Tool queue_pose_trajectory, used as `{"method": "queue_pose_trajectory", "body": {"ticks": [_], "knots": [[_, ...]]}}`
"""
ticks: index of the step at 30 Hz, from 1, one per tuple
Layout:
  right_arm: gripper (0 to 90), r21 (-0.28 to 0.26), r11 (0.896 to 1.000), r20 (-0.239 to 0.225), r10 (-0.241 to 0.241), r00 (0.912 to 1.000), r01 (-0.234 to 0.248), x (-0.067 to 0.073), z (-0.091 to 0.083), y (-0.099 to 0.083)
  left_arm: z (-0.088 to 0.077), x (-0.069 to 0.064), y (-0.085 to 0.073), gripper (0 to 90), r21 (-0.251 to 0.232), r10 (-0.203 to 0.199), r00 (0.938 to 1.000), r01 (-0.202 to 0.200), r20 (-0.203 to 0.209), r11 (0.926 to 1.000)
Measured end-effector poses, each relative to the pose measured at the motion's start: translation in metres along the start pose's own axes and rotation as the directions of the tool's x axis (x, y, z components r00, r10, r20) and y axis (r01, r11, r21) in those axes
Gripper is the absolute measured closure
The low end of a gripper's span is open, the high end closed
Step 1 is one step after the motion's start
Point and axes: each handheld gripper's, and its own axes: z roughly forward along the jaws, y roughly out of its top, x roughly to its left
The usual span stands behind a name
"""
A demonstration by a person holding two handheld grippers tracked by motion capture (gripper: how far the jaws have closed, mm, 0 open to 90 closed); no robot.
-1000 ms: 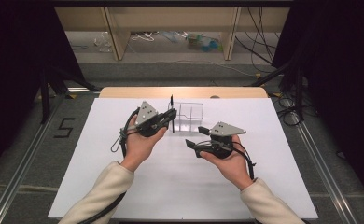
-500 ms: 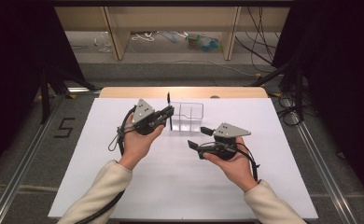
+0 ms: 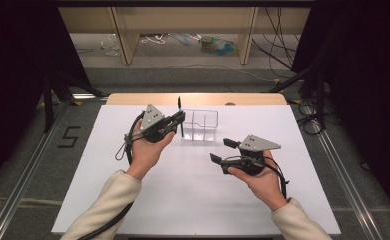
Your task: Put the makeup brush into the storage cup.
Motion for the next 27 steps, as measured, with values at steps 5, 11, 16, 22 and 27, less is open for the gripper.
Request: {"method": "queue_pose_trajectory", "body": {"ticks": [5, 11, 16, 22, 27], "knots": [[28.4, -0.010, 1.000, 0.001, 0.004, 1.0000, -0.004, 0.000, -0.007, -0.003, 0.002, 0.002, 0.001, 85.2, -0.002, 0.000, 1.0000, 0.000, 0.000, 1.0000], [28.3, -0.022, 1.000, 0.020, 0.005, 0.9998, -0.004, 0.000, -0.020, -0.005, 0.007, 0.004, 0.005, 85.2, -0.013, -0.002, 1.0000, 0.002, 0.000, 0.9999], [28.4, -0.046, 0.999, 0.012, 0.011, 0.9999, -0.010, 0.000, -0.029, -0.008, 0.011, 0.004, 0.007, 85.2, -0.015, -0.001, 1.0000, 0.001, 0.004, 0.9999], [28.5, -0.048, 0.999, 0.036, 0.009, 0.9993, -0.007, -0.001, -0.042, -0.012, 0.014, 0.006, 0.010, 85.2, -0.024, 0.005, 1.0000, -0.005, 0.001, 0.9997], [28.4, -0.039, 0.999, 0.047, 0.003, 0.9989, -0.001, -0.001, -0.050, -0.015, 0.016, 0.008, 0.012, 85.2, -0.029, 0.009, 1.0000, -0.009, -0.001, 0.9995]]}}
